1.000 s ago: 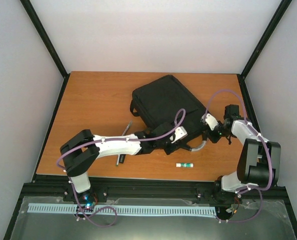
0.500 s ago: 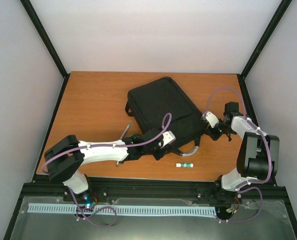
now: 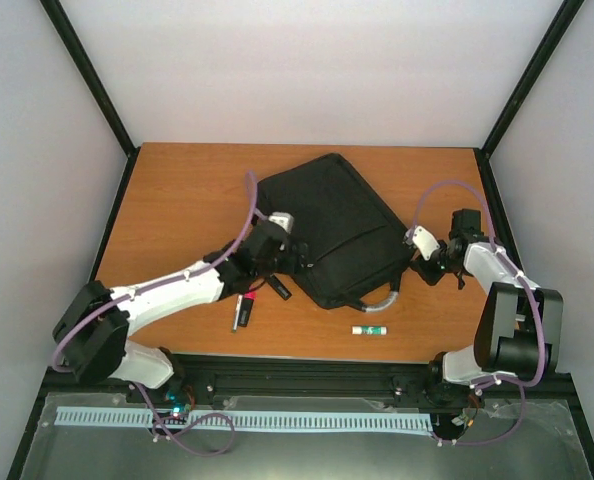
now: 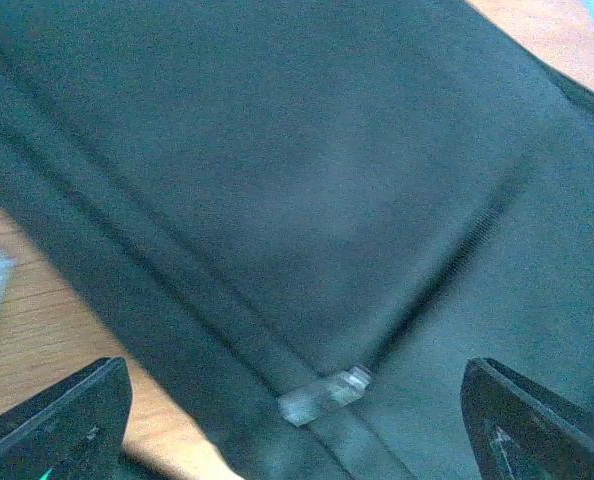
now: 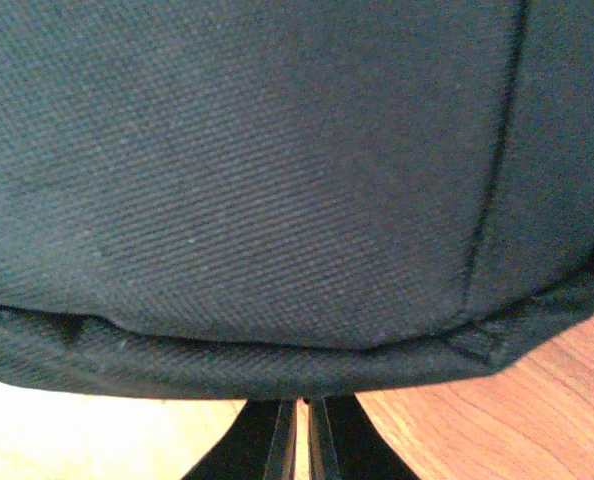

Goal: Pack the student bag
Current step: Zip the student bag at the center of the board.

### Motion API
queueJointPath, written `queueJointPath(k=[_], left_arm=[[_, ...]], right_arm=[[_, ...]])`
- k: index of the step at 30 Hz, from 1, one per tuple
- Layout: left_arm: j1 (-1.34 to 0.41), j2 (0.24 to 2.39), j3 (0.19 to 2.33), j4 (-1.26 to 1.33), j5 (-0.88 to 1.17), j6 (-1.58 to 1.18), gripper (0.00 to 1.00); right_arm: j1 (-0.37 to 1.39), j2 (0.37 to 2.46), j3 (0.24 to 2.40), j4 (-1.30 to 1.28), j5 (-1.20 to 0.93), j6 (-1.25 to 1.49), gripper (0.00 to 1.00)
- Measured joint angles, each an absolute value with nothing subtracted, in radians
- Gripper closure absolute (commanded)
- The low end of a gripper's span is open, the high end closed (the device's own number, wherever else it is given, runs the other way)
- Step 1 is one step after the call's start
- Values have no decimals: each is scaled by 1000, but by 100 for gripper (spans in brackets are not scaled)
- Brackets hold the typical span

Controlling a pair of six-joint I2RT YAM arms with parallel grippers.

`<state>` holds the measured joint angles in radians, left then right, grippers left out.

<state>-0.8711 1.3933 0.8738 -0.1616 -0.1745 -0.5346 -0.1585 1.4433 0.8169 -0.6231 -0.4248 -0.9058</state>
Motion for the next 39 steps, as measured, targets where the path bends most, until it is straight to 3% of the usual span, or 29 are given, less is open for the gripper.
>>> queueJointPath(k=[7,15,19,23,31,36,39], left_arm=[[-699,1554,948,-181,-124,-721,3],[-623,1876,1196,-149,-10,-787,9],[-600,2060,1452,-168,36,-742,16],[-587,2184,1691,-187,57,-654,16],[-620,1986,1576,-251,30,-486,20],[-754,1790,1429,-273,-9,-345,36],[-879,1785,1407,-293,-6,-225,39]], right_arm=[[-159,1437,788,-608,-426,-916,97],[-158,1391,758,-616,-431,-928,97],[-139,1377,741,-616,-432,-926,97],[-86,1360,716,-618,-430,-915,97],[-44,1361,715,-624,-448,-883,97],[-39,1361,715,-624,-452,-871,97],[-39,1364,715,-624,-457,-866,97]])
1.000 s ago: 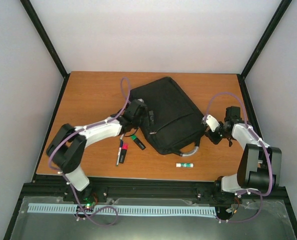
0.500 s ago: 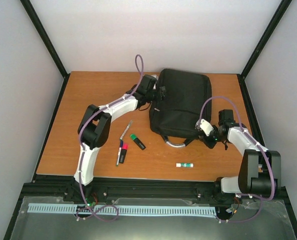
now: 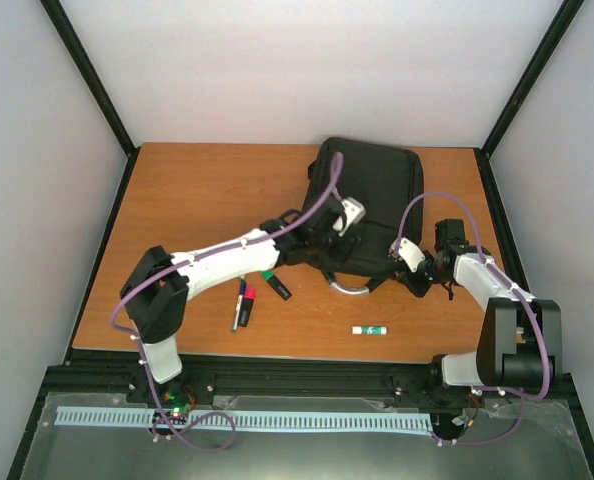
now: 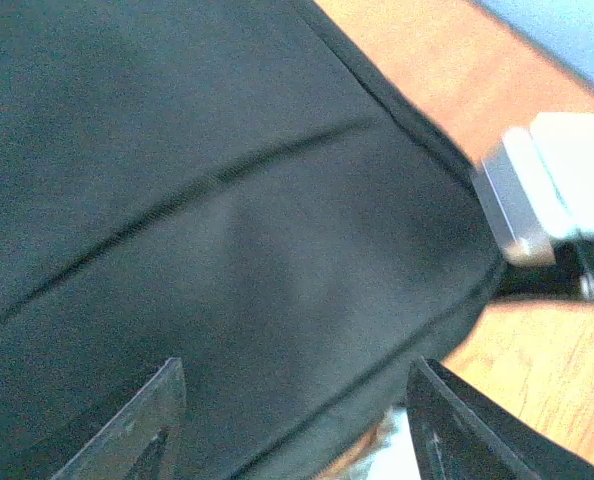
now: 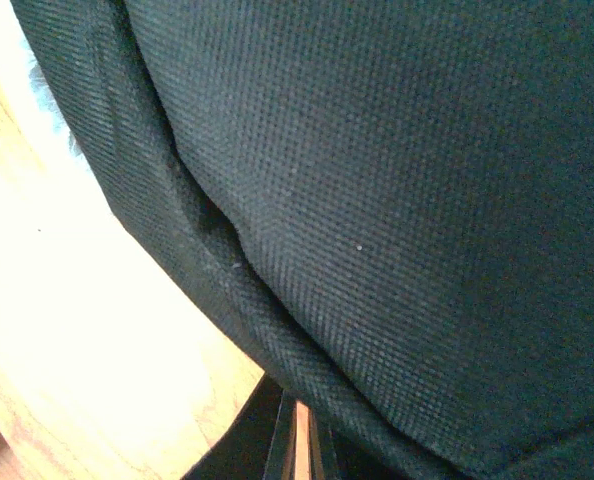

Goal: Pack the student bag
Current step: Zip the student bag at the center of the board.

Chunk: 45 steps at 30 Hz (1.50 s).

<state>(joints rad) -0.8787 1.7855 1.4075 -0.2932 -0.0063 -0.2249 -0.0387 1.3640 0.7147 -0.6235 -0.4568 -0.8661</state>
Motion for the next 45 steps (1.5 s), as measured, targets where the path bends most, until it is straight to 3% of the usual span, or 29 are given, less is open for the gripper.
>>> queueJointPath(k=[11,16,19,25,28,35,45], left_arm=[[-951,1876,1364,-323,-19,56,38],[-951,1886,1369,-318,-15,138,43],[-951,1909,1383,-315,-13,182,50],[-951,1955,1419,-313,-15,244,81],[-951,1955,1420,-303,-15,262,92],[-951,1908,1357,-231,-8,278,99],[-951,1859,1288,-194,-4,286,99]], right_arm=[[-38,1374,715,-624,-459,-850,97],[-38,1375,716,-625,-460,-848,97],[-38,1376,717,-625,-461,-848,97],[-38,1378,717,-625,-461,-847,97],[-38,1380,721,-629,-461,-848,97],[-63,1423,773,-686,-486,-862,97],[-159,1536,870,-749,-467,-941,97]])
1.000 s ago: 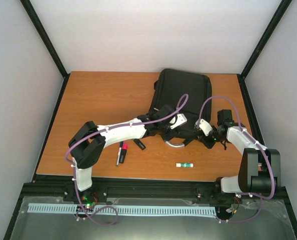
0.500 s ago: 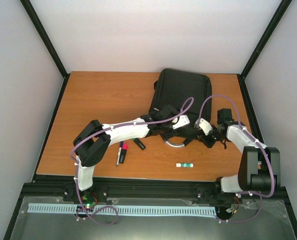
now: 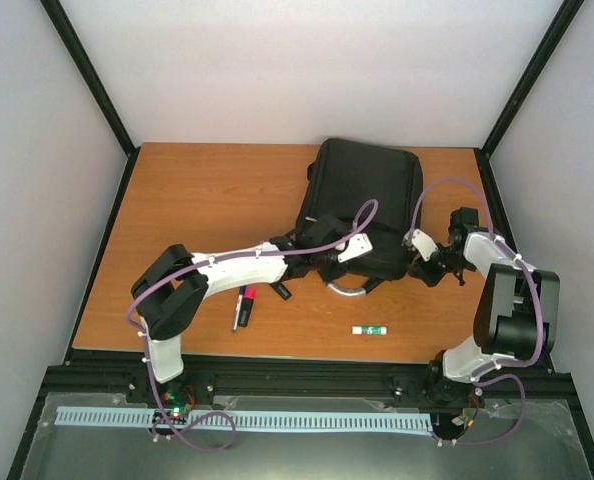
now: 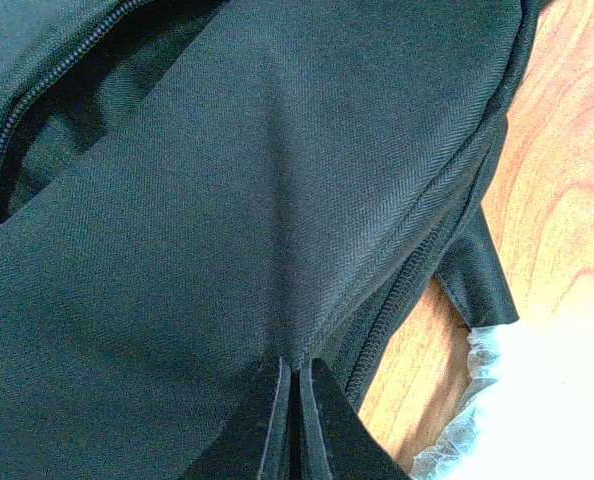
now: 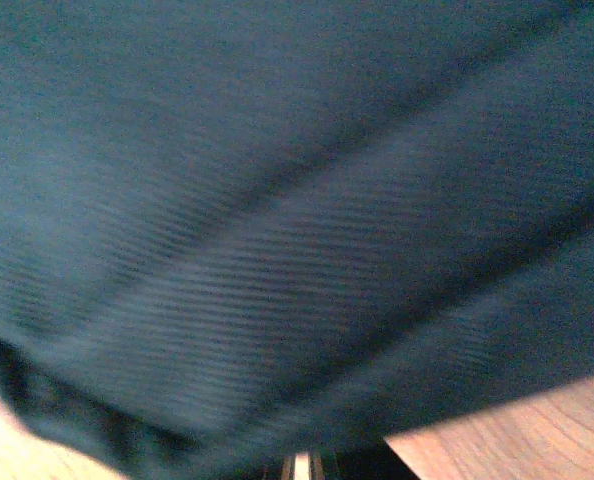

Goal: Pack the student bag
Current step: Zip the student bag at the center of the board.

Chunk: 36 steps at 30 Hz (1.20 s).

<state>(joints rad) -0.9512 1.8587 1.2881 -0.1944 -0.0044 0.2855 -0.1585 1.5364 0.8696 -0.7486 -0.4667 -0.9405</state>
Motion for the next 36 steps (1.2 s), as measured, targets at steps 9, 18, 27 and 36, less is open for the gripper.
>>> queueJointPath(k=[9,18,27,36], left_arm=[[-951,1807,1224,-176,4,286,99],[-951,1797,1201,-155,12,286,99],[-951,1795,1201,-158,10,271,92],[-951,1733,1276,-229,5,129,0]], right_arm=[[-195,1660,995,-759,-430,-950,97],[-196,1814,1132,-733,-419,-878,97],[-197,1787,1095,-705,-424,-843,79],[-198,1473,1052,-743,-464,-821,49]])
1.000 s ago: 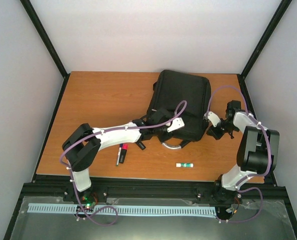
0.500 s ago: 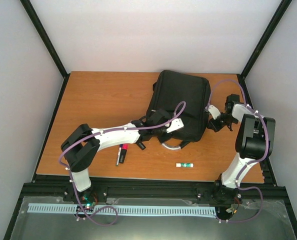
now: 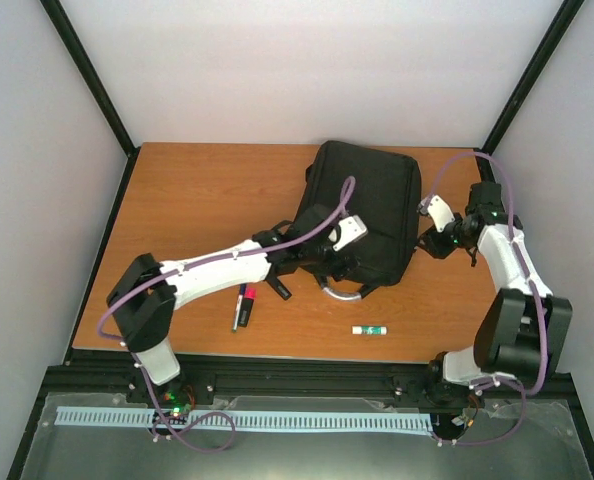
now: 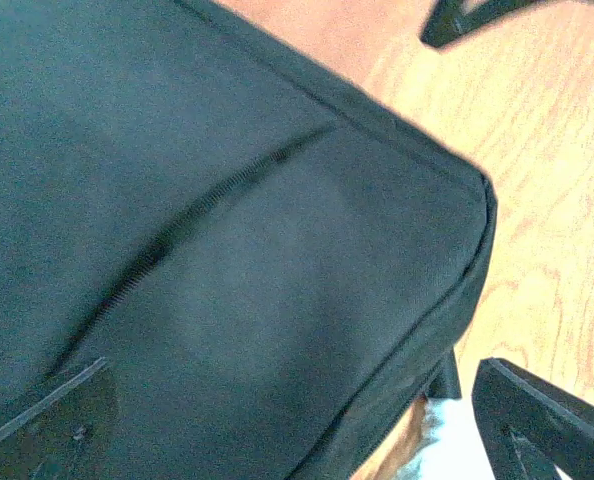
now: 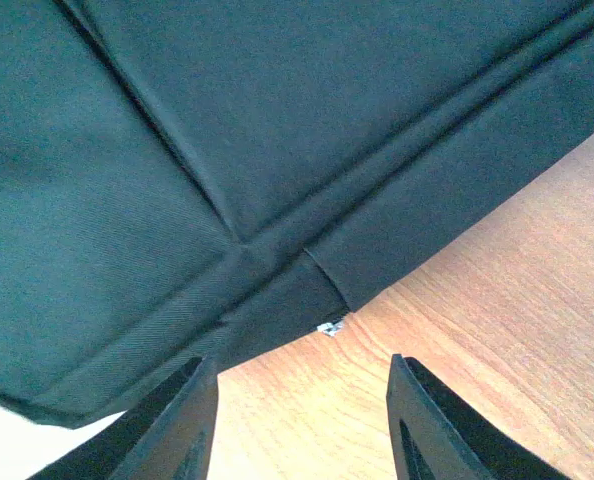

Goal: Pack the student bag
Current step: Zip the student bag at the center of the board, then adjust the student bag at the center of the board.

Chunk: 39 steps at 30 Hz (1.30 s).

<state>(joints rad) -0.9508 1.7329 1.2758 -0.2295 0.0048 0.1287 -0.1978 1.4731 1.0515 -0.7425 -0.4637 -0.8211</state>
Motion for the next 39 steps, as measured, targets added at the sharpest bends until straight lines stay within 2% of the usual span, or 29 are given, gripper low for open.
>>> queueJointPath(k=[1,2,3,4,5,12,16,19,24,27,33,39], left_arm=[[-950,1709,1279,-234,-11,102,0],[-949,1691,1283,-235,-30,81,0],[-946,1673,1290,-239,-56,54,0],[-943,1654,1300,-243,-86,25,0],[-941,1640,1307,-244,-116,1,0],[-842,1538,1271,-260,-238,-173,0],[-732,1427,1117,-240,-229,-271,0],[-708,1385,1066,-287,-313,-375,0],[-710,1489,1171,-485,-495,-507,0],[-706,1507,1116,-505,-533,-525,0],[-669,1494,1044,-554,-495,-546,0],[-659,1497,1038,-540,-402,-544,0]], right_arm=[[-198,1439,1052,-751,-475,-820,44],[-198,1407,1052,-762,-488,-819,34],[-198,1376,1052,-776,-502,-817,22],[-198,1352,1052,-787,-514,-814,5],[-198,1325,1053,-798,-527,-812,1],[-170,1196,1053,-828,-545,-759,0],[-60,1170,1054,-836,-501,-707,0],[49,1171,1065,-835,-478,-681,0],[161,1264,1217,-826,-551,-644,0],[166,1360,1310,-777,-598,-625,0],[174,1528,1332,-689,-616,-558,0],[182,1489,1176,-599,-588,-513,0]])
